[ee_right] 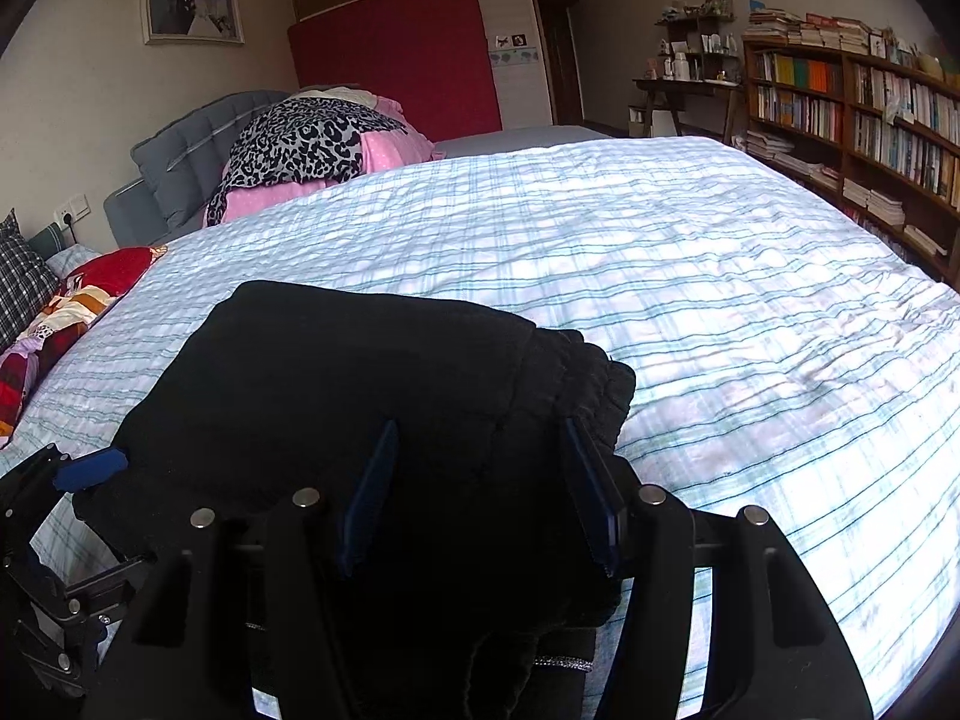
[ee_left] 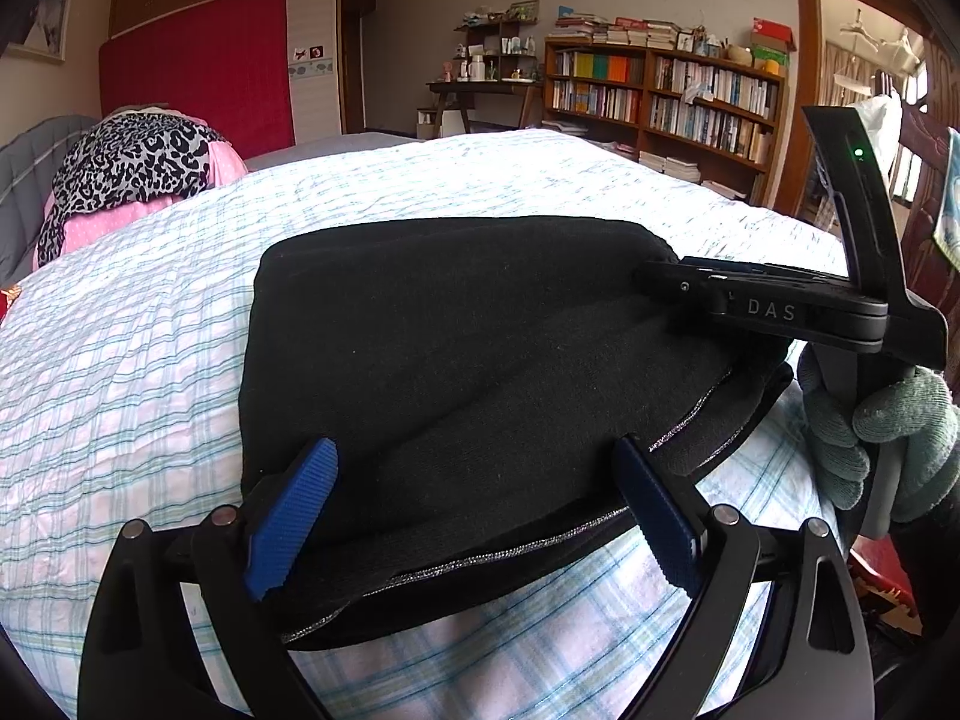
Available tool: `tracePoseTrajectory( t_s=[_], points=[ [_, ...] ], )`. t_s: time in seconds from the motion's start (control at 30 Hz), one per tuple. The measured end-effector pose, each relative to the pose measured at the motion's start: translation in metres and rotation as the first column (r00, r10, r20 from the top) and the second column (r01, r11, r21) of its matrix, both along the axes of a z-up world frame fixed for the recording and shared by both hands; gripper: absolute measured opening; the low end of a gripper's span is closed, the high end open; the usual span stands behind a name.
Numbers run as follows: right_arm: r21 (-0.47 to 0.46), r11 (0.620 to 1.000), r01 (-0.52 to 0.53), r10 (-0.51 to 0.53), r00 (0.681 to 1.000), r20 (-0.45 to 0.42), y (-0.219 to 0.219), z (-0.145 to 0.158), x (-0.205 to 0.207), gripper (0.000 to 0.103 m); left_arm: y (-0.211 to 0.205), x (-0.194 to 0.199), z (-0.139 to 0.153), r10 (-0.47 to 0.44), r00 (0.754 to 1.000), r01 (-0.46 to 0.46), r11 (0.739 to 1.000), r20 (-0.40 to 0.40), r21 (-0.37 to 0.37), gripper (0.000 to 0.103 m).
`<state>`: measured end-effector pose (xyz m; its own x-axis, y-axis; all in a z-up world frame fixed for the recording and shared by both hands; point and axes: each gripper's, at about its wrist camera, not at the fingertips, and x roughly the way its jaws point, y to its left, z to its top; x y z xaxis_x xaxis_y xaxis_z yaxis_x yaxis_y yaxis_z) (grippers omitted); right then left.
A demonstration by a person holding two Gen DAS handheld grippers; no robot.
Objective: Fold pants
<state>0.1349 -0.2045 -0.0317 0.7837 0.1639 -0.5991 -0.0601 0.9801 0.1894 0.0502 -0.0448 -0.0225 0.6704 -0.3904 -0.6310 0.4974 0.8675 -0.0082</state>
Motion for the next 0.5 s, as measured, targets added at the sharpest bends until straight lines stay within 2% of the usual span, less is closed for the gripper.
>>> tracePoseTrajectory(
  t_s=[0.17,0.23,0.3,0.4,0.5],
  points=[
    [0.08,0.996,0.025,-0.018,0.996,-0.085,-0.013,-0.011,0.01,0.075,-0.001,0.0,0.001,0.0,1.0,0.0,1.0,0.0,0.002,0.092],
    [0.133,0.991,0.022,-0.004,0.992,-0.129,-0.018,-0.017,0.015,0.075,0.0,0.0,0.001,0.001,1.0,-0.001,1.0,-0.003,-0.001,0.092],
    [0.148,0.989,0.017,0.002,0.992,-0.129,-0.019,-0.016,0.015,0.075,0.001,0.001,0.003,-0.003,1.0,0.003,1.0,-0.007,-0.012,0.092],
    [0.147,0.989,0.014,0.005,0.992,-0.128,-0.017,-0.015,0.014,0.076,0.01,0.004,0.009,-0.006,1.0,0.004,0.998,-0.028,-0.056,0.092],
    [0.2,0.98,0.008,0.021,0.989,-0.144,-0.023,-0.016,0.014,0.08,0.02,0.009,0.016,0.003,0.998,-0.009,0.994,-0.057,-0.105,0.092]
  ],
)
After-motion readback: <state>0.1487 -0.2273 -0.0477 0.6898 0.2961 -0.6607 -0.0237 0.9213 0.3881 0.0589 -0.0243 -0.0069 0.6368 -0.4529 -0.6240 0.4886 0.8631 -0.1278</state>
